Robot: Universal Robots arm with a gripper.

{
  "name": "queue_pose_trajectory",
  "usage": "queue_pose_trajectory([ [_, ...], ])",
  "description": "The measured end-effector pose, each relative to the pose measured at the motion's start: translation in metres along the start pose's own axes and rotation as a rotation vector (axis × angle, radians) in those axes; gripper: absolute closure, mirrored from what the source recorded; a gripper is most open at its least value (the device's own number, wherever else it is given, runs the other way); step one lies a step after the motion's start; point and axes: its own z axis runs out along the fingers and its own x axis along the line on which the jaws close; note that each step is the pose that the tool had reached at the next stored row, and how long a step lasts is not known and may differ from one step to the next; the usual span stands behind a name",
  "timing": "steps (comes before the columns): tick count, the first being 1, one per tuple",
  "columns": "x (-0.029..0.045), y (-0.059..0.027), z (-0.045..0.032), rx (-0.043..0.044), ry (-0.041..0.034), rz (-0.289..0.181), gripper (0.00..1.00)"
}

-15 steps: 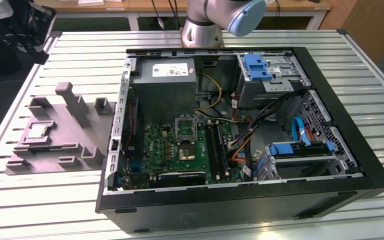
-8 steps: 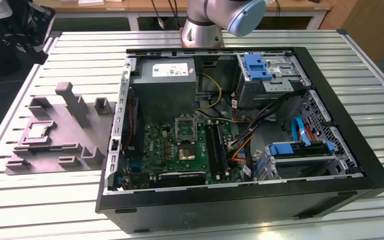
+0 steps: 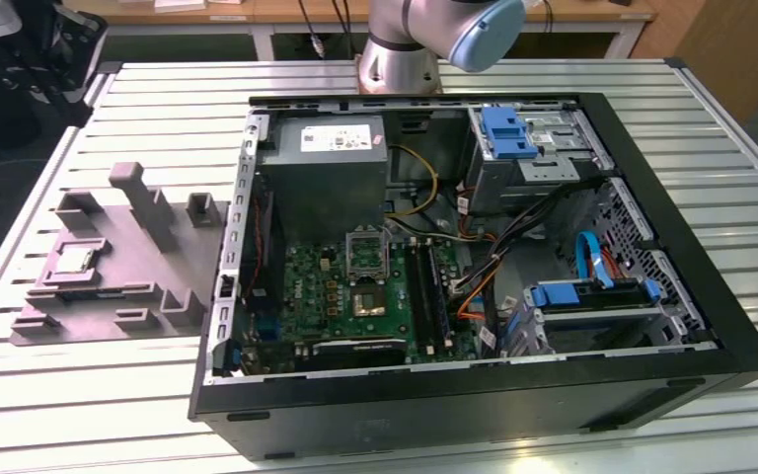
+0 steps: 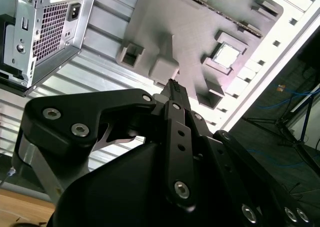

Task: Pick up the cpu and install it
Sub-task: 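Reach for the cpu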

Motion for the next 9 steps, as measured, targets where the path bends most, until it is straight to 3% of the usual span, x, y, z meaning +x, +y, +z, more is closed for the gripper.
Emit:
queue_pose_trajectory([
  [9,0.0019,-0.0001,0.0,0.0,0.0,0.0,0.89],
])
